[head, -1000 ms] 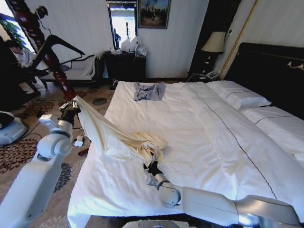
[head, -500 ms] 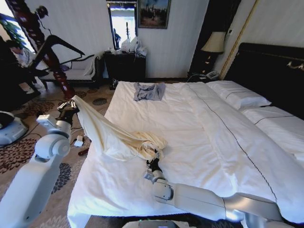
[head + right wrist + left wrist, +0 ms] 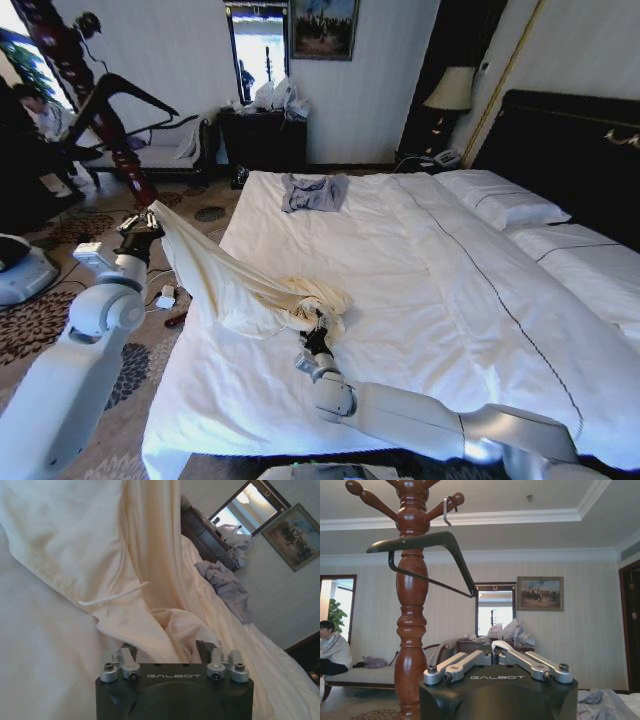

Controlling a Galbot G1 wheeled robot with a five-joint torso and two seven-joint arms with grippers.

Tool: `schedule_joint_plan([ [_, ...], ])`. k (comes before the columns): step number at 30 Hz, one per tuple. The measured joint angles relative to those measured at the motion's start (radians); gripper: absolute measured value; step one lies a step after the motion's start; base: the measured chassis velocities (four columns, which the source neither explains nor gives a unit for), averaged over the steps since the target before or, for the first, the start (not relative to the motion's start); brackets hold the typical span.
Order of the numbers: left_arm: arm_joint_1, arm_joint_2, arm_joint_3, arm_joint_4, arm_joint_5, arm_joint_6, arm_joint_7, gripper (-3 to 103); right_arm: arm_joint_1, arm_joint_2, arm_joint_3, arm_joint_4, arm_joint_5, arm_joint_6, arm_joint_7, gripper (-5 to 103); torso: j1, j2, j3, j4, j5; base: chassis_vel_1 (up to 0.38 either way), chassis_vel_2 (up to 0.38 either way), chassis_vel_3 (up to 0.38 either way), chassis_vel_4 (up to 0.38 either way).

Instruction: Pick up the clothes from the bed and hang them on the clothes hanger.

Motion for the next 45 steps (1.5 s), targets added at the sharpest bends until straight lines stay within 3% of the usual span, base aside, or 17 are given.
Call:
schedule_joint_plan([
  [5,0.001,-0.002,0.003,0.001,0.003,0.000,0.000,2,0.000,0.000,0.000,0.001,-0.004,0.022,-0.003,48,0.000,0.000,0.000,-0.0001,0.0000,0.000,0.000,0.000,0.000],
  [8,-0.001,-0.002,0.005,0.002,0.003,0.000,0.000,2,-0.001,-0.006,0.000,0.015,-0.008,0.049,-0.018,32,0.000,0.000,0.000,0.0000,0.0000,0.000,0.000,0.000,0.000],
  [10,-0.001,-0.002,0.005,0.003,0.003,0.000,0.000,2,-0.001,-0.010,-0.001,0.021,-0.012,0.058,-0.025,32,0.000,0.000,0.000,0.0000,0.0000,0.000,0.000,0.000,0.000],
  [15,-0.003,0.000,0.006,0.006,0.003,0.000,0.000,2,-0.003,-0.040,0.014,0.052,-0.038,0.116,-0.070,10,0.000,0.000,0.000,0.0000,0.0001,0.000,0.000,0.000,0.000],
  [16,-0.003,0.000,0.006,0.006,0.003,0.000,0.000,2,-0.003,-0.049,0.021,0.057,-0.043,0.138,-0.084,10,0.000,0.000,0.000,0.0000,0.0001,0.000,0.000,0.000,0.000],
  [17,-0.004,0.001,0.008,0.008,0.002,0.000,0.000,2,-0.004,-0.071,0.046,0.068,-0.052,0.224,-0.149,2,0.000,0.000,0.000,0.0000,0.0002,0.000,0.000,0.000,0.000],
  [18,-0.004,0.001,0.008,0.008,0.002,0.000,0.000,2,-0.004,-0.071,0.046,0.068,-0.052,0.224,-0.149,2,0.000,0.000,0.000,0.0000,0.0002,0.000,0.000,0.000,0.000],
  [19,-0.006,0.001,0.009,0.009,0.002,0.000,0.000,2,-0.005,-0.084,0.063,0.074,-0.054,0.273,-0.186,2,0.000,0.000,0.000,0.0000,0.0002,0.000,0.000,0.000,0.000],
  [22,-0.014,0.006,0.014,0.011,-0.001,0.000,0.000,2,-0.007,-0.145,0.153,0.116,0.019,0.512,-0.388,0,0.000,0.000,0.000,-0.0002,0.0002,0.000,0.000,0.000,0.000],
  [23,-0.014,0.006,0.014,0.011,-0.001,0.000,0.000,2,-0.007,-0.145,0.153,0.116,0.019,0.512,-0.388,0,0.000,0.000,0.000,-0.0002,0.0002,0.000,0.000,0.000,0.000],
  [24,-0.016,0.008,0.014,0.012,-0.004,0.000,0.000,2,-0.004,-0.158,0.175,0.129,0.060,0.569,-0.435,0,0.000,0.000,0.000,-0.0003,0.0002,0.000,0.000,0.000,0.000],
  [26,-0.023,0.017,0.011,0.010,-0.021,-0.006,0.000,2,0.012,-0.192,0.257,0.180,0.214,0.742,-0.592,0,0.000,0.000,0.000,-0.0001,0.0002,0.000,0.000,0.000,0.000],
  [27,-0.028,0.023,0.005,0.009,-0.032,-0.011,0.000,2,0.018,-0.206,0.322,0.209,0.304,0.792,-0.662,0,0.000,0.000,0.000,0.0003,0.0002,0.000,0.000,0.000,0.000],
  [28,-0.028,0.023,0.005,0.009,-0.032,-0.011,0.000,2,0.018,-0.206,0.322,0.209,0.304,0.792,-0.662,0,0.000,0.000,0.000,0.0003,0.0002,0.000,0.000,0.000,0.000],
  [32,-0.055,0.065,-0.016,0.001,-0.077,-0.031,-0.001,2,0.085,-0.232,0.504,0.275,0.532,0.854,-0.775,0,0.000,0.000,0.000,-0.0002,0.0003,0.000,0.000,0.000,0.000],
  [40,-0.124,0.156,-0.044,-0.002,-0.161,-0.035,-0.004,2,0.223,-0.236,0.703,0.279,0.678,0.822,-0.778,0,0.000,0.000,0.000,0.0000,0.0003,0.000,0.000,0.000,0.000],
  [45,-0.134,0.174,-0.066,0.042,-0.178,-0.038,-0.014,2,0.231,-0.273,0.831,0.278,0.735,0.805,-0.765,0,0.000,0.000,0.000,0.0001,0.0000,0.000,0.000,0.000,0.000],
])
